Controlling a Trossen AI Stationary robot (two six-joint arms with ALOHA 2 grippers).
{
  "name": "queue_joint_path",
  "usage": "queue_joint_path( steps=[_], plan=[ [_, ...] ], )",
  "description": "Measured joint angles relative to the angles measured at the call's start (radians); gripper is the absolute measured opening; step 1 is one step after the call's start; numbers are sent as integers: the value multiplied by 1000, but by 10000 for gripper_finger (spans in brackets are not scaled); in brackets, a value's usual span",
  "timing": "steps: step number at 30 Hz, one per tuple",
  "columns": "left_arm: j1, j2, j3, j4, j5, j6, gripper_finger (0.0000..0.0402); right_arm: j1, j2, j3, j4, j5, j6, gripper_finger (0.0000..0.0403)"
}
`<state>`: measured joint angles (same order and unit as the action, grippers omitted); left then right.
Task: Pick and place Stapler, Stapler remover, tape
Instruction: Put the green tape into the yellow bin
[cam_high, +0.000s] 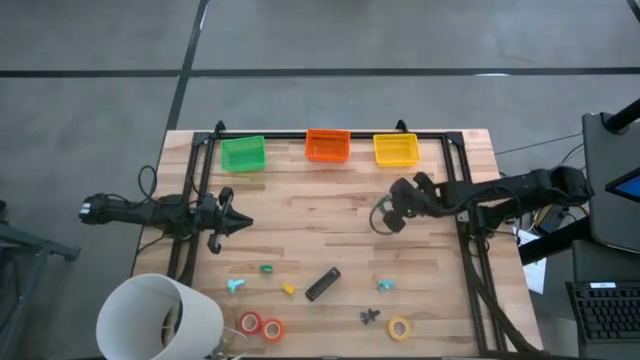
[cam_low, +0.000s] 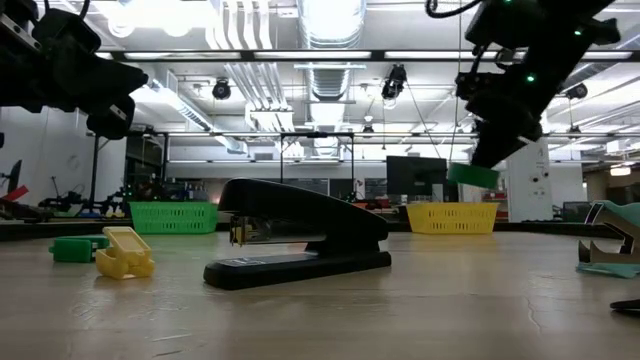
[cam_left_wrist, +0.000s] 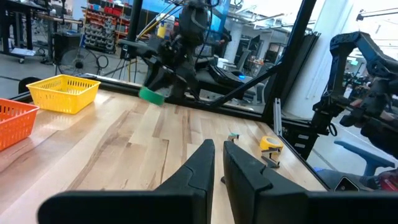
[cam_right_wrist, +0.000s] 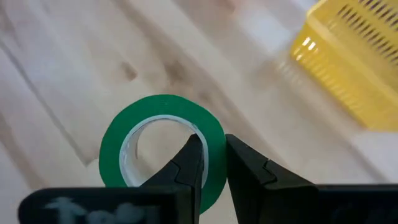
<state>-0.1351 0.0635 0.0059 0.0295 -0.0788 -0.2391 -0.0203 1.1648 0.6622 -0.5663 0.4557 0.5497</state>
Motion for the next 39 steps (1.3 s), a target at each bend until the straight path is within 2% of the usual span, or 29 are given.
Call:
queue_joint_path(
  steps=[8,19,24,29,39],
  plan=[
    [0,0,0,0,0,0,37,-204,0,62,-2,-1,-158,54],
    [0,0,0,0,0,0,37,-623,5,65,123,-15,-296,54],
    [0,0,0,0,0,0,37,-783,37,65,214,-157,-326,54],
    [0,0,0,0,0,0,37,-871,126,64,271,-249,-346,54],
    [0,0,0,0,0,0,37,-917,306,76,310,-247,-410,54]
  ],
)
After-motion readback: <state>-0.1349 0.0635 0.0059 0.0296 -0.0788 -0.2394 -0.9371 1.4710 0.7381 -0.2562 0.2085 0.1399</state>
